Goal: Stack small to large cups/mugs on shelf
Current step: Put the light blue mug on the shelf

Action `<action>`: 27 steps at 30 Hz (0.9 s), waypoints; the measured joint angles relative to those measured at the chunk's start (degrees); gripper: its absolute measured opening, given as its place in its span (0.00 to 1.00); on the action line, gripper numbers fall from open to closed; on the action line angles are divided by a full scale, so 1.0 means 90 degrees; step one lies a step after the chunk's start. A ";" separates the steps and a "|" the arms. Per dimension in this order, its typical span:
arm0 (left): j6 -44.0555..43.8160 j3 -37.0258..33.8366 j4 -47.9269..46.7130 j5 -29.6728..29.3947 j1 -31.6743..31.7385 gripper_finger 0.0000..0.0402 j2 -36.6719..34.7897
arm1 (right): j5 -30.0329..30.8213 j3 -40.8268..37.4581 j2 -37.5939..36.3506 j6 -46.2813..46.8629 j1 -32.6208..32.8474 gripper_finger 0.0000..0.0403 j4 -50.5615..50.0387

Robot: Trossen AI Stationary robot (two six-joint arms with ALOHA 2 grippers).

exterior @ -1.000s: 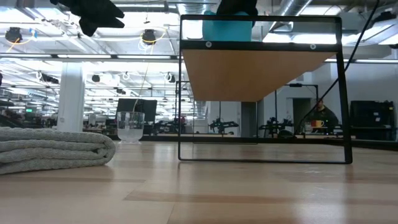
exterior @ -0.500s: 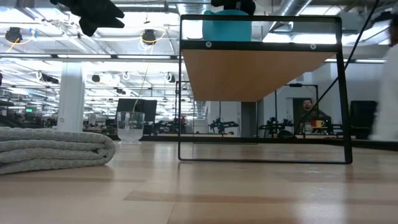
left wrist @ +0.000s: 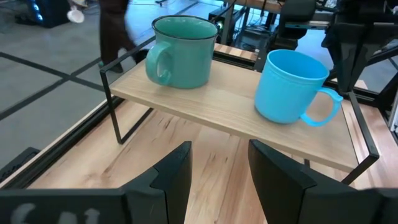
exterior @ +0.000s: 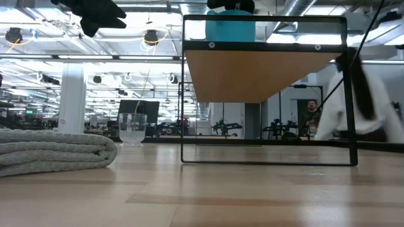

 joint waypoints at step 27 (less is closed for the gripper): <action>0.0280 -0.0002 0.0661 0.0500 -0.0005 0.37 -0.0205 | 0.2498 -0.0339 -0.2438 -0.0269 -0.0107 0.02 -0.1131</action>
